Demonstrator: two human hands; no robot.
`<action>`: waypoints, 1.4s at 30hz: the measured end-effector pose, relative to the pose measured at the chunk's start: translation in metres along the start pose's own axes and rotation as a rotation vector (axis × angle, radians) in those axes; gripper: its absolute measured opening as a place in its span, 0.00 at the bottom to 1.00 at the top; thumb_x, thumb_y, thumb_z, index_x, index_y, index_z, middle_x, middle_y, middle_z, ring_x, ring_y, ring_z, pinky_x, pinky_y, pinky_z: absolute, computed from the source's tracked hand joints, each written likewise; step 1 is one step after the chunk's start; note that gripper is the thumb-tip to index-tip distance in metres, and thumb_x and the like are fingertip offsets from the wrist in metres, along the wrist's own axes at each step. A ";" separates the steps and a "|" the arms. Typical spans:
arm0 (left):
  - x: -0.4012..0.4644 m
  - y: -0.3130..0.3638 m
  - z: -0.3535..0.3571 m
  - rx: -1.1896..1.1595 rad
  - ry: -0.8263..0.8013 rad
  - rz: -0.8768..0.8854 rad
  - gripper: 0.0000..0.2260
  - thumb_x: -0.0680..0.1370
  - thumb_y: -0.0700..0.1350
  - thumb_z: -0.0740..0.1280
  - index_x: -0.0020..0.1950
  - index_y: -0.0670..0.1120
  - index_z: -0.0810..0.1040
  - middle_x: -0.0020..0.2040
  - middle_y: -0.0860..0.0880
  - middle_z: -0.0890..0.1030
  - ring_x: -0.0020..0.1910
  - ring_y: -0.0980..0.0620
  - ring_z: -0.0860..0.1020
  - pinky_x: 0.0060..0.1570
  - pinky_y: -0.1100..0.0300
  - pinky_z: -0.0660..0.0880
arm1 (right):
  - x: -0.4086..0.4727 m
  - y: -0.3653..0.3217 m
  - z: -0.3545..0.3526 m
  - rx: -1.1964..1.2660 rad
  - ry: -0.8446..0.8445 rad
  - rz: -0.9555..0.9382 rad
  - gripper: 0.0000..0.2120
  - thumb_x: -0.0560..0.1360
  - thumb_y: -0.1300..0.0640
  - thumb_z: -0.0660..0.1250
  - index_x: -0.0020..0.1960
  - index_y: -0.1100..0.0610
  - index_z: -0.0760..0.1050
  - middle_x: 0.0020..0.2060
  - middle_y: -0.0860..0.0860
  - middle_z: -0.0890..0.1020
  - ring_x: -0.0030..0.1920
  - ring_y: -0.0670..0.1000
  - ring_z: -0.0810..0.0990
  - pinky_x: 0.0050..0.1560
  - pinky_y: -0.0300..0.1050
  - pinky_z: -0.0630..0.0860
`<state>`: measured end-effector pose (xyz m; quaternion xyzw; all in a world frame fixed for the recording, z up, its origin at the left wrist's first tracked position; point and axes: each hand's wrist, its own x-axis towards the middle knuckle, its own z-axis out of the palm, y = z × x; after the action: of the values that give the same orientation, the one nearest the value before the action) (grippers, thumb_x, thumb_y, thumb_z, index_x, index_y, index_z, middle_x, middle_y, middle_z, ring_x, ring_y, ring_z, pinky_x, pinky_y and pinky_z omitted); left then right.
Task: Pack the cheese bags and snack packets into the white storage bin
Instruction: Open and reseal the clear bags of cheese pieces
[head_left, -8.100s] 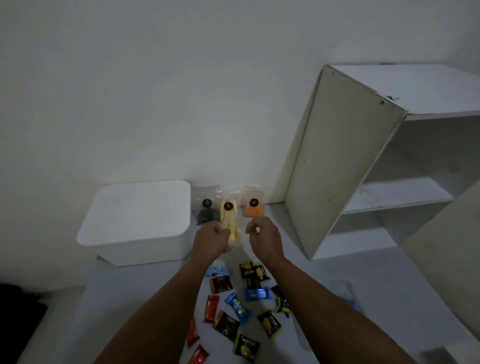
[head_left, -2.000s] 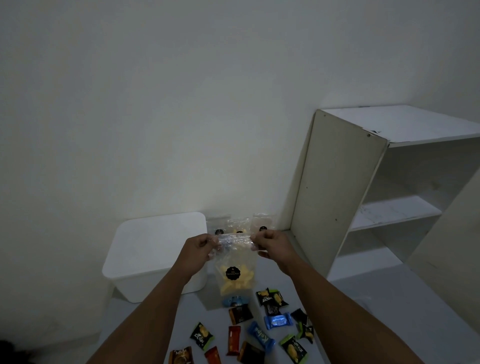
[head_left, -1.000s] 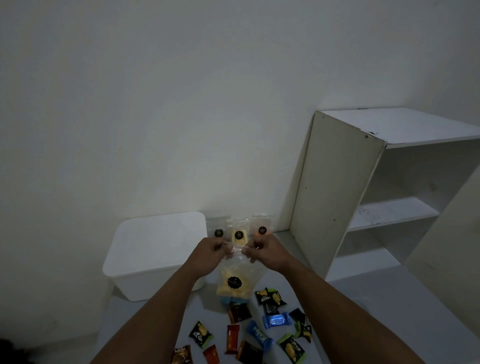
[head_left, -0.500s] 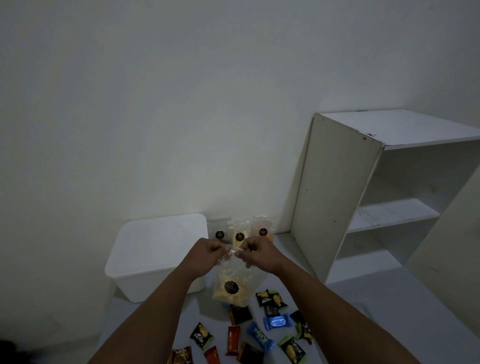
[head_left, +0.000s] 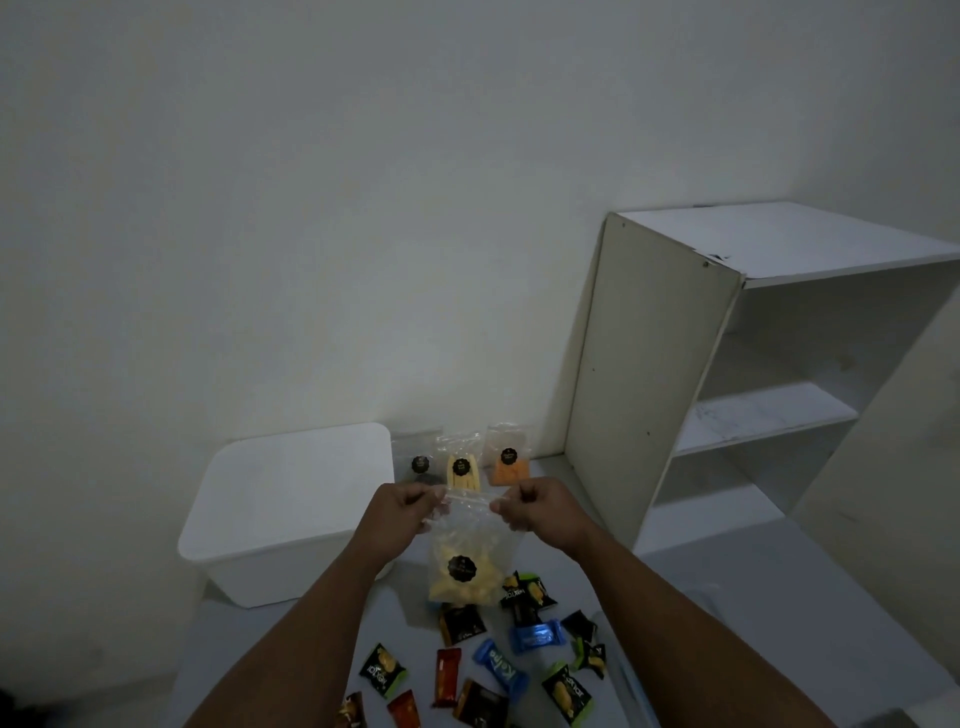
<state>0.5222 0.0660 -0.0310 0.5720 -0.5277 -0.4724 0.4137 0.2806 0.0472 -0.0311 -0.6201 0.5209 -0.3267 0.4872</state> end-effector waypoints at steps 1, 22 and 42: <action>0.003 0.000 0.006 -0.027 0.016 -0.014 0.08 0.81 0.45 0.69 0.49 0.44 0.87 0.42 0.48 0.88 0.45 0.51 0.84 0.46 0.57 0.83 | 0.001 0.003 -0.003 0.025 0.038 0.017 0.11 0.74 0.57 0.76 0.40 0.65 0.79 0.32 0.54 0.80 0.31 0.45 0.78 0.37 0.40 0.77; 0.138 -0.034 0.164 -0.030 -0.019 -0.261 0.08 0.78 0.46 0.72 0.50 0.41 0.83 0.46 0.45 0.84 0.47 0.46 0.81 0.50 0.51 0.78 | 0.091 0.096 -0.109 0.407 0.346 0.256 0.04 0.80 0.59 0.68 0.50 0.55 0.82 0.44 0.51 0.85 0.46 0.50 0.82 0.46 0.49 0.79; 0.267 -0.101 0.258 0.070 0.143 -0.278 0.17 0.76 0.45 0.68 0.62 0.39 0.74 0.45 0.45 0.79 0.45 0.43 0.79 0.46 0.54 0.74 | 0.234 0.166 -0.102 0.046 0.355 0.502 0.23 0.82 0.57 0.59 0.76 0.59 0.61 0.68 0.52 0.72 0.68 0.54 0.72 0.59 0.44 0.68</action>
<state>0.2908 -0.1830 -0.2115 0.6859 -0.4288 -0.4643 0.3608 0.1903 -0.2028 -0.1804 -0.3939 0.7273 -0.3112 0.4680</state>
